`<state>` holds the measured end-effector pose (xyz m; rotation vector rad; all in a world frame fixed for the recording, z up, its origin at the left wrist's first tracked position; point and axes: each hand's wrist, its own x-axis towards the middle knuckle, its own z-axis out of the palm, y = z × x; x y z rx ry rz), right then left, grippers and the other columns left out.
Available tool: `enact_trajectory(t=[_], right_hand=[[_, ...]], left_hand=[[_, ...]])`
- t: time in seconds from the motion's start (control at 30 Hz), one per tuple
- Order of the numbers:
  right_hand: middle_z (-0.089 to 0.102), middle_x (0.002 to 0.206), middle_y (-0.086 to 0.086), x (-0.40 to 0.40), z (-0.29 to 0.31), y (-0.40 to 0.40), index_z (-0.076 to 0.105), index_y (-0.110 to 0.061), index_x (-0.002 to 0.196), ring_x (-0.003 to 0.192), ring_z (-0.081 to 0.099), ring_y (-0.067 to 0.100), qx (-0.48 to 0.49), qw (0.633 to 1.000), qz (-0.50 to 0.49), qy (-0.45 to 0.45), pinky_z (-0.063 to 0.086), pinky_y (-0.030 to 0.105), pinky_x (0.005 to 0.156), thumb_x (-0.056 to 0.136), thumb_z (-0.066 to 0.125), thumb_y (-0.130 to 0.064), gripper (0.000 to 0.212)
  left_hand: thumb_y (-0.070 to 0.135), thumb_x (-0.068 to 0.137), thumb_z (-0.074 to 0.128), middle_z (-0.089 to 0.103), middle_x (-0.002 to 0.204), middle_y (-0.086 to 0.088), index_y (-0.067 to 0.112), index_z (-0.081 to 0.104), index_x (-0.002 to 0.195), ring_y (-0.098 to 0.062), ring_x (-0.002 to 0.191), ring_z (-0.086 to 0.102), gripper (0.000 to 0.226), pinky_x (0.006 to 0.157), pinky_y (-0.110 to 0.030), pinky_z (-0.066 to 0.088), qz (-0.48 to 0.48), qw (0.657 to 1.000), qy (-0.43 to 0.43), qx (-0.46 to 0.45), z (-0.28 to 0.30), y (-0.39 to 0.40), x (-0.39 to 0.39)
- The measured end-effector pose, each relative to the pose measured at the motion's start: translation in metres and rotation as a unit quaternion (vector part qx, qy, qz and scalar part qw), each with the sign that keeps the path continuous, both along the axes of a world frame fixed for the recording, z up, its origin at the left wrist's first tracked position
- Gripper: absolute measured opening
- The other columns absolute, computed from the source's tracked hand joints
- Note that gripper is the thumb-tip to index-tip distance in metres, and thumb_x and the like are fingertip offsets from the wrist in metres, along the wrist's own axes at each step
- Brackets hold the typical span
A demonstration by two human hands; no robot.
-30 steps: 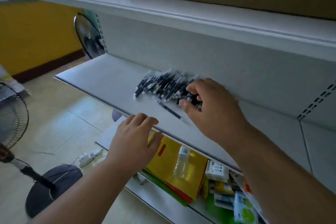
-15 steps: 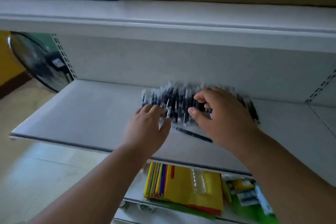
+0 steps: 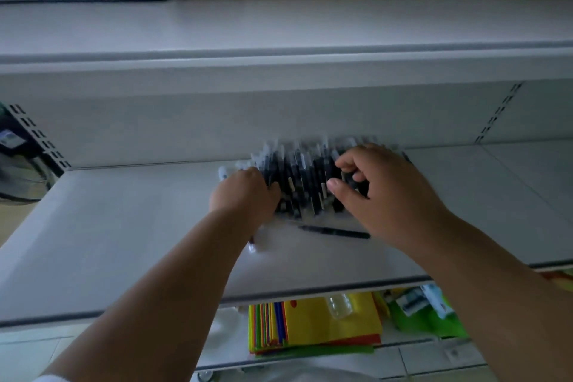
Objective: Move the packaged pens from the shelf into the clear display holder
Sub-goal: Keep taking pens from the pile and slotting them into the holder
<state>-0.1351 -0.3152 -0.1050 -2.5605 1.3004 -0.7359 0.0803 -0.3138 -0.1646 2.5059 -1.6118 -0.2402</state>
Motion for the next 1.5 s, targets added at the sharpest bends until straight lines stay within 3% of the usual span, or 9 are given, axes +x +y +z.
enact_trajectory(t=[0.17, 0.37, 0.43, 0.5, 0.57, 0.8, 1.03, 1.33, 1.5], right_hand=[[0.059, 0.103, -0.01, 0.005, -0.004, -0.007, 0.062, -0.021, 0.114, 0.089, 0.054, 0.007, -0.003, 1.0, -0.003, -0.005, 0.031, 0.013, 0.066, 0.09, 0.062, -0.041, 0.031], [0.055, 0.092, -0.015, 0.0, -0.016, -0.011, 0.061, -0.023, 0.106, 0.078, 0.049, 0.0, -0.002, 1.0, -0.002, -0.006, 0.03, 0.008, 0.064, 0.09, 0.063, -0.039, 0.023], [0.053, 0.087, -0.016, 0.0, -0.021, -0.011, 0.061, -0.024, 0.104, 0.076, 0.049, -0.003, 0.013, 1.0, 0.001, -0.008, 0.036, 0.011, 0.064, 0.09, 0.065, -0.037, 0.02], [0.054, 0.084, -0.016, -0.001, -0.027, -0.01, 0.061, -0.023, 0.101, 0.074, 0.05, -0.002, 0.032, 0.999, 0.01, -0.005, 0.04, 0.017, 0.062, 0.089, 0.067, -0.035, 0.018], [0.053, 0.083, -0.015, -0.002, -0.034, -0.007, 0.06, -0.024, 0.095, 0.07, 0.049, -0.002, 0.06, 0.998, 0.021, 0.016, 0.038, 0.02, 0.061, 0.09, 0.066, -0.034, 0.013], [0.051, 0.092, -0.011, -0.004, -0.06, 0.0, 0.057, -0.026, 0.096, 0.078, 0.052, 0.01, 0.101, 0.986, 0.006, 0.13, 0.038, 0.027, 0.067, 0.091, 0.061, -0.036, 0.012], [0.052, 0.099, 0.0, -0.005, -0.06, 0.003, 0.051, -0.017, 0.095, 0.082, 0.053, 0.021, 0.079, 0.971, 0.036, 0.222, 0.04, 0.031, 0.07, 0.1, 0.049, -0.031, 0.015], [0.054, 0.08, -0.01, -0.118, -0.022, 0.032, 0.043, -0.025, 0.1, 0.065, 0.052, 0.005, 0.096, 0.992, -0.048, -0.061, 0.038, 0.023, 0.055, 0.094, 0.057, -0.024, 0.016], [0.065, 0.087, -0.004, -0.244, -0.001, 0.051, 0.043, -0.025, 0.106, 0.066, 0.062, 0.012, 0.084, 0.967, -0.123, -0.209, 0.053, 0.035, 0.063, 0.091, 0.061, -0.017, 0.025]], left_hand=[[0.027, 0.1, 0.043, 0.063, 0.095, -0.011, 0.012, 0.054, 0.093, -0.029, 0.078, 0.058, 0.019, 0.063, -0.034, 0.047, -0.02, 1.0, -0.013, 0.01, 0.003, -0.001, 0.002], [0.034, 0.103, 0.035, 0.047, 0.071, -0.001, 0.017, 0.044, 0.084, -0.029, 0.066, 0.048, 0.028, 0.056, -0.035, 0.037, -0.002, 0.981, 0.088, -0.17, 0.002, 0.025, 0.001], [0.033, 0.102, 0.041, 0.047, 0.062, 0.001, 0.022, 0.042, 0.076, -0.024, 0.056, 0.045, 0.029, 0.049, -0.037, 0.034, -0.016, 0.949, 0.207, -0.236, 0.0, 0.042, -0.004], [0.037, 0.095, 0.048, 0.046, 0.057, 0.005, 0.028, 0.045, 0.072, -0.021, 0.051, 0.039, 0.025, 0.047, -0.046, 0.034, -0.037, 0.873, 0.395, -0.285, -0.004, 0.059, -0.009], [0.036, 0.09, 0.049, 0.04, 0.057, 0.01, 0.035, 0.048, 0.069, -0.018, 0.053, 0.032, 0.021, 0.049, -0.04, 0.028, -0.049, 0.8, 0.512, -0.309, -0.007, 0.075, -0.013], [0.031, 0.09, 0.05, 0.038, 0.06, 0.01, 0.036, 0.051, 0.07, -0.009, 0.053, 0.029, 0.02, 0.047, -0.019, 0.03, -0.099, 0.751, 0.571, -0.315, -0.006, 0.119, -0.034], [0.043, 0.086, 0.051, 0.038, 0.06, 0.01, 0.034, 0.049, 0.071, -0.01, 0.052, 0.028, 0.018, 0.048, -0.021, 0.028, -0.118, 0.74, 0.562, -0.349, 0.001, 0.136, -0.053], [0.034, 0.092, 0.051, 0.038, 0.06, 0.01, 0.031, 0.048, 0.071, -0.011, 0.054, 0.031, 0.022, 0.049, -0.022, 0.031, -0.121, 0.737, 0.572, -0.339, 0.0, 0.119, -0.143], [0.028, 0.099, 0.049, 0.041, 0.061, 0.006, 0.027, 0.049, 0.074, -0.016, 0.057, 0.035, 0.025, 0.05, -0.029, 0.032, -0.136, 0.752, 0.572, -0.299, -0.006, 0.095, -0.257]])
